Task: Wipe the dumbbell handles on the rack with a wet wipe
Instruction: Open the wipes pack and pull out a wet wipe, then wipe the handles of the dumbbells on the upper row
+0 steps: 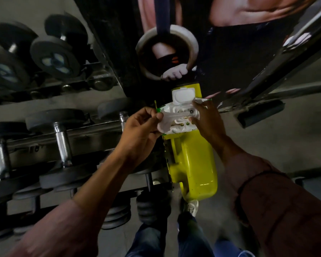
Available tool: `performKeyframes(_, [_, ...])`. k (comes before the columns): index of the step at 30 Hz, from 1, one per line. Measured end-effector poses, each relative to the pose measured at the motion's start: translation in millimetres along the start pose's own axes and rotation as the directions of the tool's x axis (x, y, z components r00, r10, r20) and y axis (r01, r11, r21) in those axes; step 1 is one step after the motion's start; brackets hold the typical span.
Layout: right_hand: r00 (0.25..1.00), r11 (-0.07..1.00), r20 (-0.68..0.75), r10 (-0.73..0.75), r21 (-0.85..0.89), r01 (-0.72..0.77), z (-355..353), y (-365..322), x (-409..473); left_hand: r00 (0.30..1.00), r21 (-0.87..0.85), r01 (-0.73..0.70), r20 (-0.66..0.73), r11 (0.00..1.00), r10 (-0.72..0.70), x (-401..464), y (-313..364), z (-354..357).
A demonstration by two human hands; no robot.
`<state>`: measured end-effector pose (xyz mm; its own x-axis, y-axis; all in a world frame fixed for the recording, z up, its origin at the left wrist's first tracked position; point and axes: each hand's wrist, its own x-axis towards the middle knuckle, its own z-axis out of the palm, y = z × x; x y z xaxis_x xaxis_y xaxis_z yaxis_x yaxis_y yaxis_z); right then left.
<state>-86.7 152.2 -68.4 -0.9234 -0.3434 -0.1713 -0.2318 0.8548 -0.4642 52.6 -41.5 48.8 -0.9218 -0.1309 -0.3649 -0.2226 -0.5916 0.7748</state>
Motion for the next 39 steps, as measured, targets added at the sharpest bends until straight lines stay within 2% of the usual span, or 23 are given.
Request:
performKeyframes(9, [0.995, 0.995, -0.021, -0.098, 0.003, 0.098, 0.2, 6.8, 1.6, 0.982, -0.16, -0.147, 0.094, 0.976, 0.164, -41.8, 48.3, 21.3])
performKeyframes(12, [0.993, 0.989, 0.038, -0.114, -0.09, 0.117, -2.0, 4.6, 5.5, 0.97, -0.25, -0.229, 0.022, 0.941, 0.242, -58.1, 67.4, 35.2])
performKeyframes(14, [0.993, 0.98, 0.097, -0.072, -0.176, 0.088, -7.5, -1.7, 6.2, 0.965, -0.304, -0.256, -0.023, 0.918, 0.261, -66.6, 72.2, 40.2])
performKeyframes(16, [0.997, 0.967, 0.047, -0.053, -0.245, 0.063, -12.7, -12.1, -2.6, 0.968, -0.325, -0.25, -0.06, 0.912, 0.244, -72.2, 69.9, 36.1])
performKeyframes(18, [0.995, 0.986, -0.062, -0.083, -0.15, 0.073, -18.0, -31.0, -19.8, 0.975, -0.354, -0.222, -0.051, 0.908, 0.218, -73.8, 63.5, 32.2])
performKeyframes(19, [0.993, 0.995, -0.071, -0.099, 0.001, 0.099, -21.7, -45.6, -33.4, 0.975, -0.373, -0.218, -0.051, 0.902, 0.215, -76.9, 59.8, 29.8])
performKeyframes(20, [0.996, 0.974, -0.008, -0.093, 0.205, 0.093, -24.5, -62.0, -48.1, 0.976, -0.393, -0.217, -0.054, 0.894, 0.213, -80.3, 55.9, 28.7])
performKeyframes(21, [0.988, 0.906, 0.128, -0.082, 0.423, 0.02, -26.0, -79.4, -63.8, 0.975, -0.401, -0.222, -0.062, 0.889, 0.215, -83.4, 51.9, 28.3])
performKeyframes(22, [0.95, 0.791, 0.303, -0.081, 0.599, -0.124, -25.1, -94.5, -79.9, 0.974, -0.395, -0.227, -0.079, 0.89, 0.213, -86.7, 48.3, 28.7])
performKeyframes(24, [0.776, 0.511, 0.615, -0.138, 0.715, -0.476, -23.0, -118.4, -112.3, 0.971, -0.368, -0.238, -0.115, 0.899, 0.21, -93.8, 41.5, 30.2])
performKeyframes(25, [0.696, 0.386, 0.69, -0.198, 0.708, -0.592, -21.5, -125.1, -123.9, 0.972, -0.359, -0.234, -0.118, 0.904, 0.205, -96.5, 38.0, 29.0])
performKeyframes(26, [0.649, 0.274, 0.716, -0.257, 0.698, -0.662, -17.8, -128.3, -130.1, 0.974, -0.341, -0.226, -0.105, 0.912, 0.202, -100.3, 35.4, 29.1])
performKeyframes(28, [0.618, 0.112, 0.698, -0.362, 0.691, -0.714, -14.5, -133.9, -135.2, 0.973, -0.24, -0.22, -0.118, 0.945, 0.197, -106.7, 29.2, 24.1])
performKeyframes(29, [0.627, 0.05, 0.679, -0.383, 0.693, -0.719, -15.7, -138.6, -136.5, 0.965, -0.154, -0.223, -0.172, 0.963, 0.196, -109.5, 25.2, 19.4])
performKeyframes(31, [0.67, -0.014, 0.655, -0.349, 0.711, -0.703, -20.5, -149.6, -140.1, 0.92, 0.031, -0.211, -0.331, 0.977, 0.209, -115.1, 16.3, 7.3])
performKeyframes(33, [0.728, -0.017, 0.62, -0.293, 0.758, -0.652, -22.1, -158.0, -142.3, 0.855, 0.16, -0.201, -0.453, 0.967, 0.252, -121.5, 7.3, -7.0])
performKeyframes(36, [0.804, 0.059, 0.534, -0.264, 0.841, -0.539, -22.8, -166.1, -142.6, 0.776, 0.277, -0.153, -0.56, 0.949, 0.289, -131.2, -4.7, -26.8])
performKeyframes(39, [0.833, 0.012, 0.502, -0.233, 0.858, -0.514, -23.0, -176.8, -142.0, 0.745, 0.284, -0.071, -0.623, 0.956, 0.24, -136.0, -13.9, -41.7])
